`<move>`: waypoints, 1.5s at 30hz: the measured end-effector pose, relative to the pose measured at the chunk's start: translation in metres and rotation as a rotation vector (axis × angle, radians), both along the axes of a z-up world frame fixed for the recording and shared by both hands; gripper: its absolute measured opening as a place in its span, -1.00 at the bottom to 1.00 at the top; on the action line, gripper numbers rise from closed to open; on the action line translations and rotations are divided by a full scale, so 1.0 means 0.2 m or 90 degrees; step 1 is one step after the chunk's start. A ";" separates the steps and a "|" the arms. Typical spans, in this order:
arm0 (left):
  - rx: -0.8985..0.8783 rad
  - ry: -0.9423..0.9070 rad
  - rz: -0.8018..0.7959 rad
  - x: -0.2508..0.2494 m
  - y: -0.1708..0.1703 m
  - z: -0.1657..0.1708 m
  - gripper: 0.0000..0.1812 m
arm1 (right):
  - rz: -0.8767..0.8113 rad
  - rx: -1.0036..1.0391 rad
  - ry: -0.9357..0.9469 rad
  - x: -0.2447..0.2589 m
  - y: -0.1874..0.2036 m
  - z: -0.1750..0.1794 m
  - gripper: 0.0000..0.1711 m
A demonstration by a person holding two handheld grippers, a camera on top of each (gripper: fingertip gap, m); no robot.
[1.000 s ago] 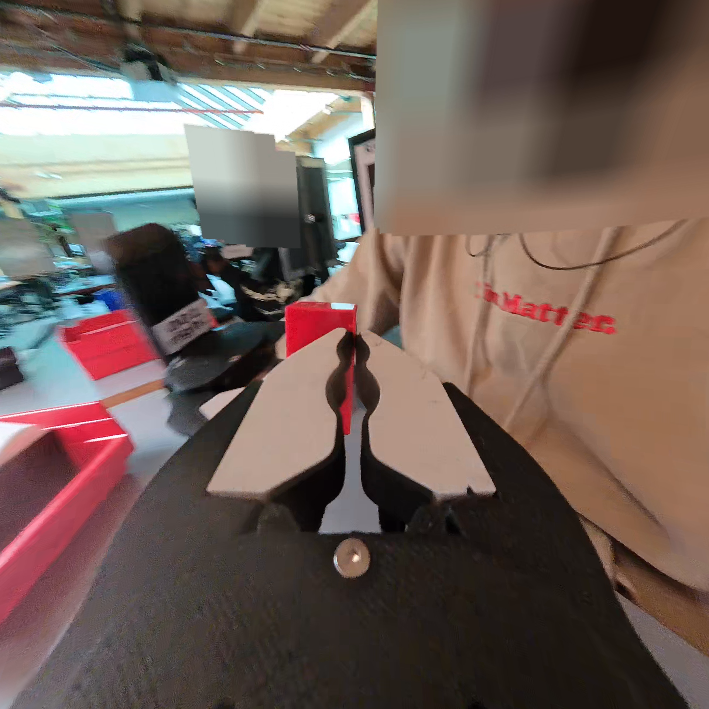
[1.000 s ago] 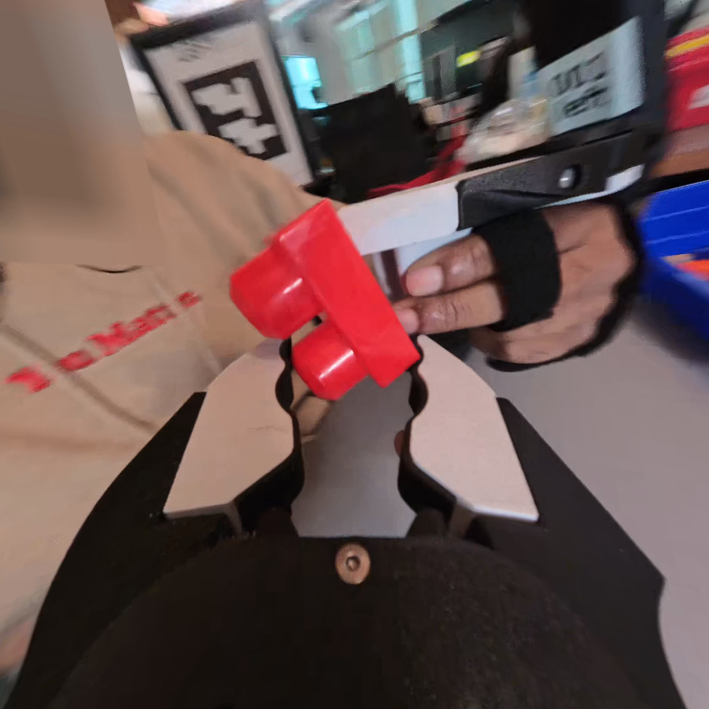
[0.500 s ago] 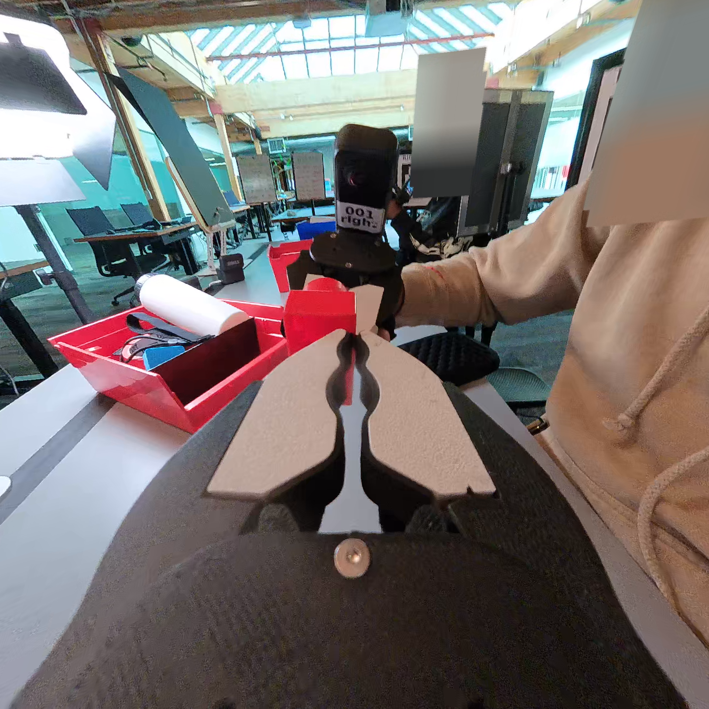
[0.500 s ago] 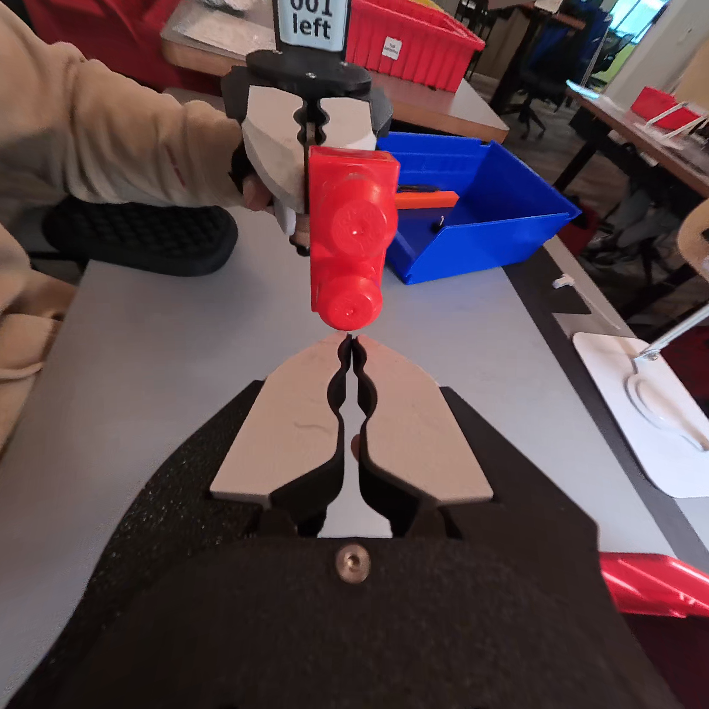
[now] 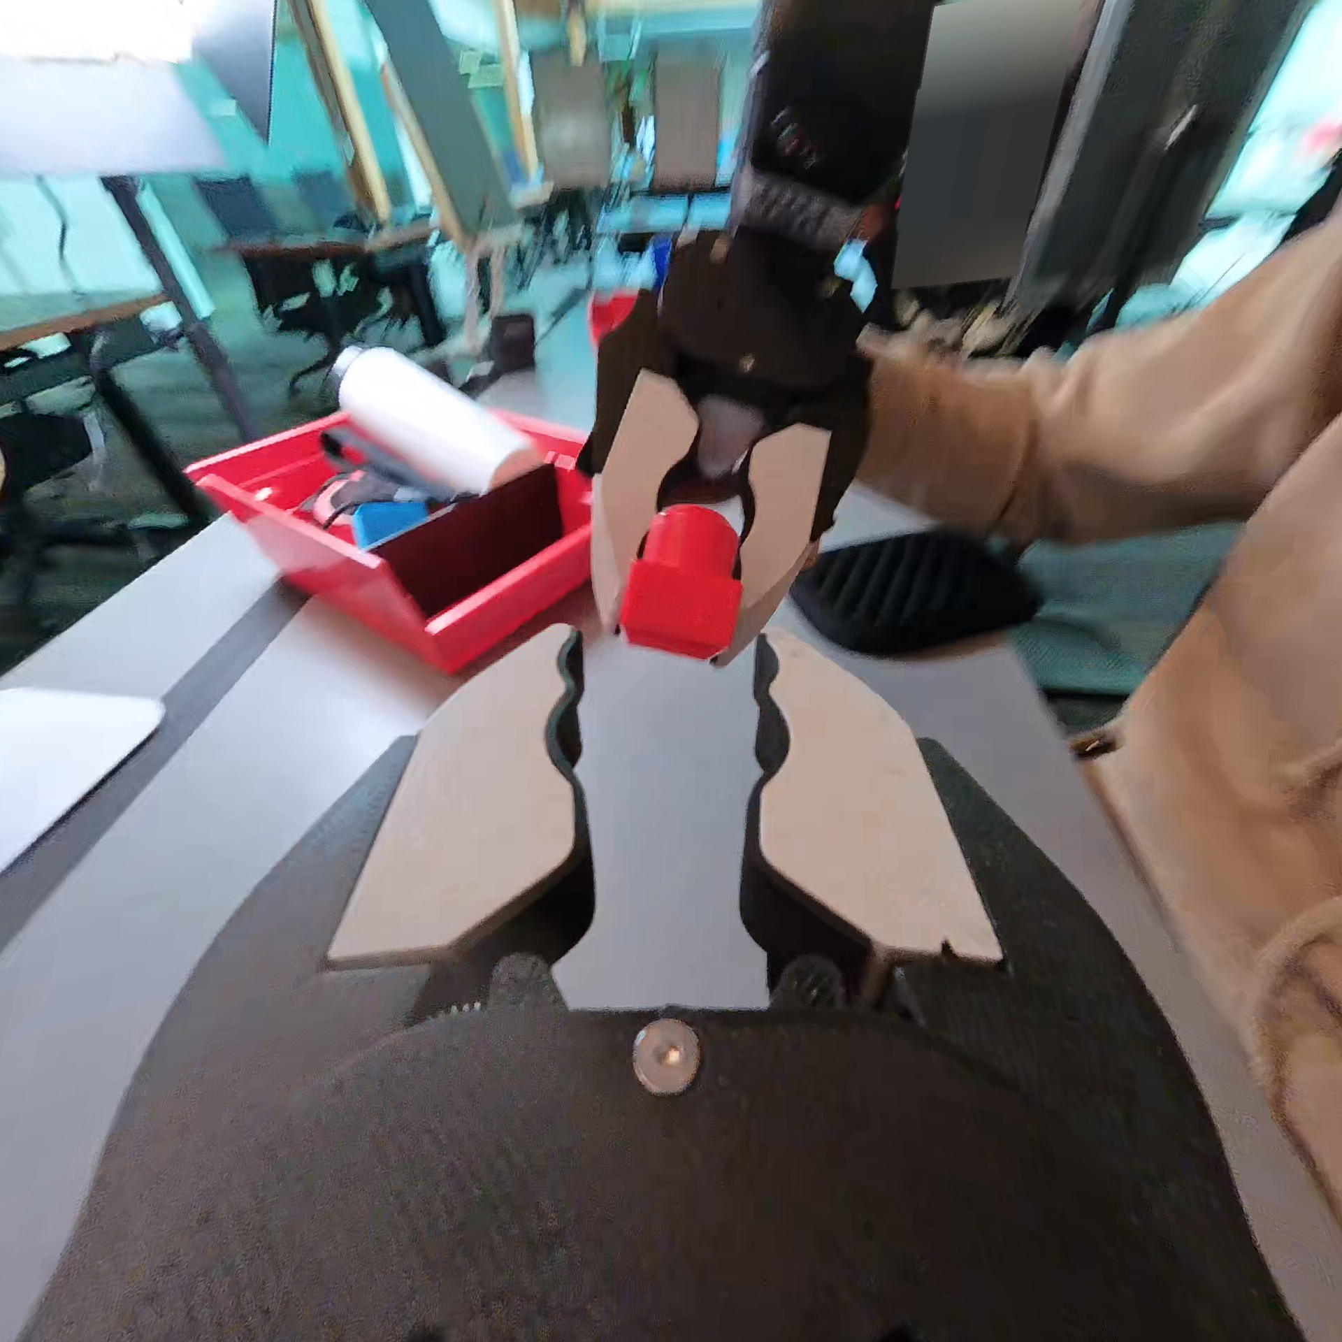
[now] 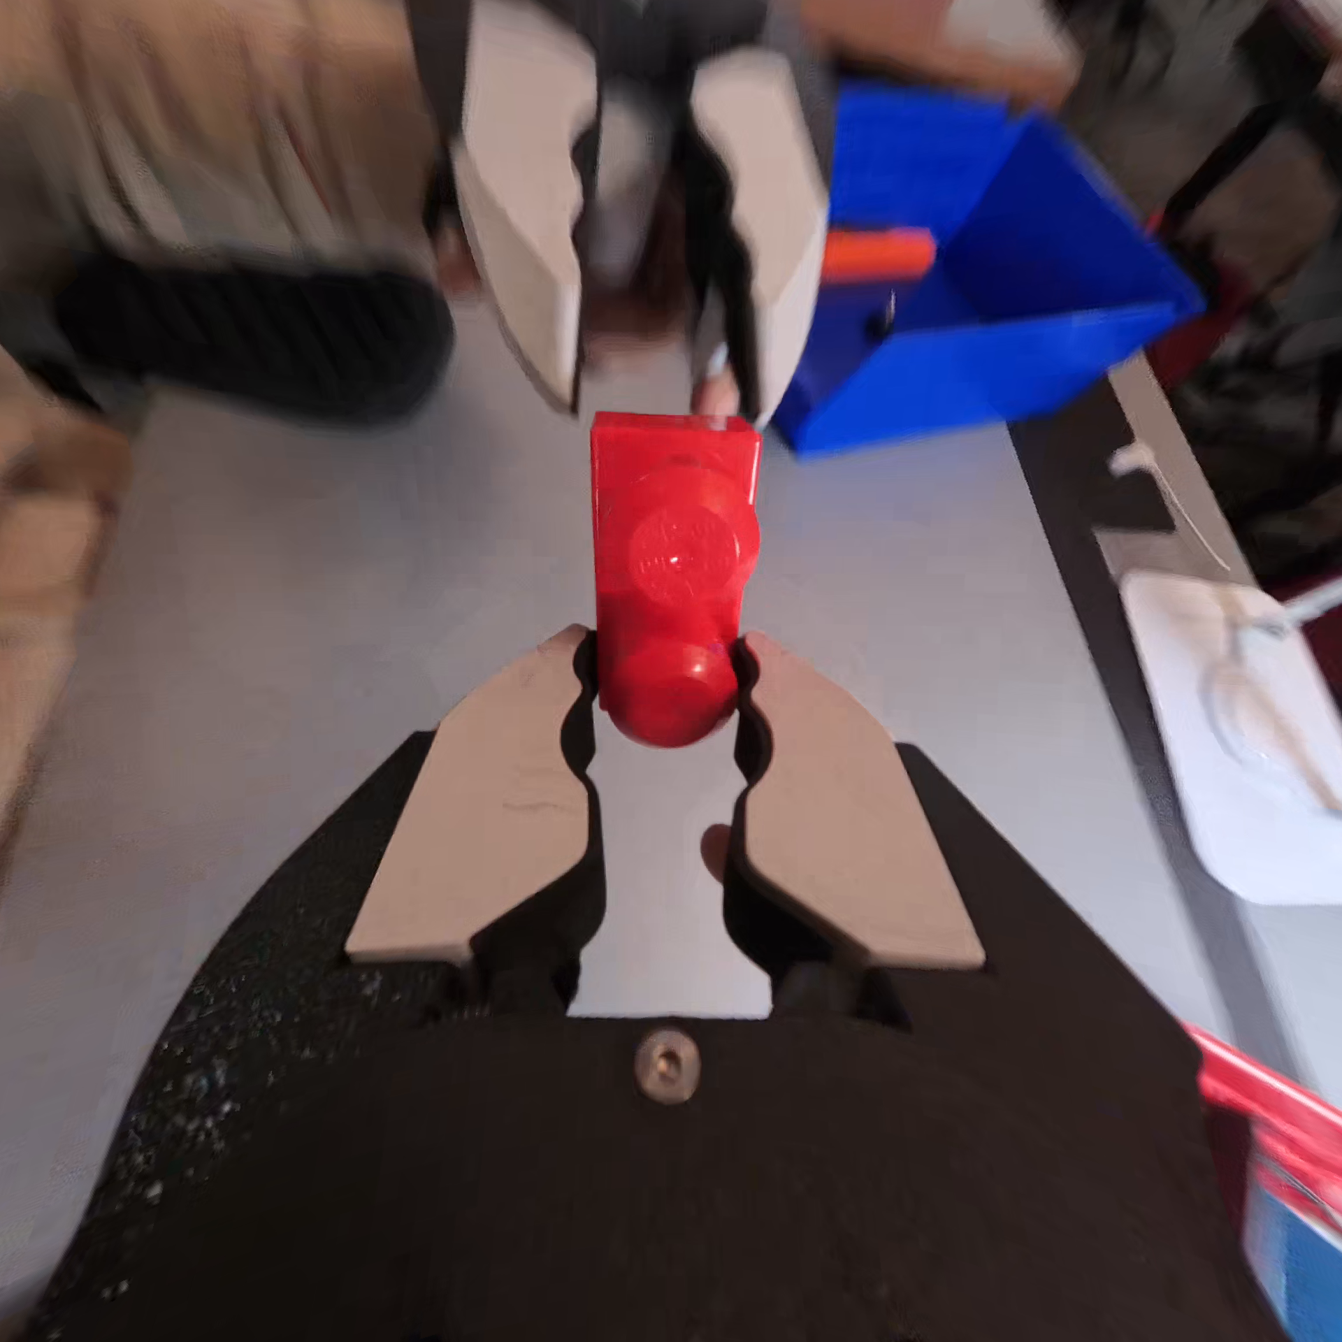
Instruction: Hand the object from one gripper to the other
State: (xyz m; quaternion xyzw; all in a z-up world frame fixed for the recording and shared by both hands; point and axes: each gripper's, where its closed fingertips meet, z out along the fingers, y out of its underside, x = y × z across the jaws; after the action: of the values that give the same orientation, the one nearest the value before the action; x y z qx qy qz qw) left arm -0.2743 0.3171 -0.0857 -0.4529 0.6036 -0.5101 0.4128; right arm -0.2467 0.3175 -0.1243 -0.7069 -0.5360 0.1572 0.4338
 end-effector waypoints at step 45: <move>0.288 0.031 0.088 0.08 -0.03 -0.15 -0.59 | 0.071 -0.494 0.529 -0.18 -0.08 0.06 -0.44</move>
State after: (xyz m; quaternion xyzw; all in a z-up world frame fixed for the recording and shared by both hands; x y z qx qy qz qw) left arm -0.2587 0.3111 -0.1150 -0.4009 0.6799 -0.3213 0.5232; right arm -0.2818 0.3018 -0.1120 -0.6641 -0.2596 0.6299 0.3079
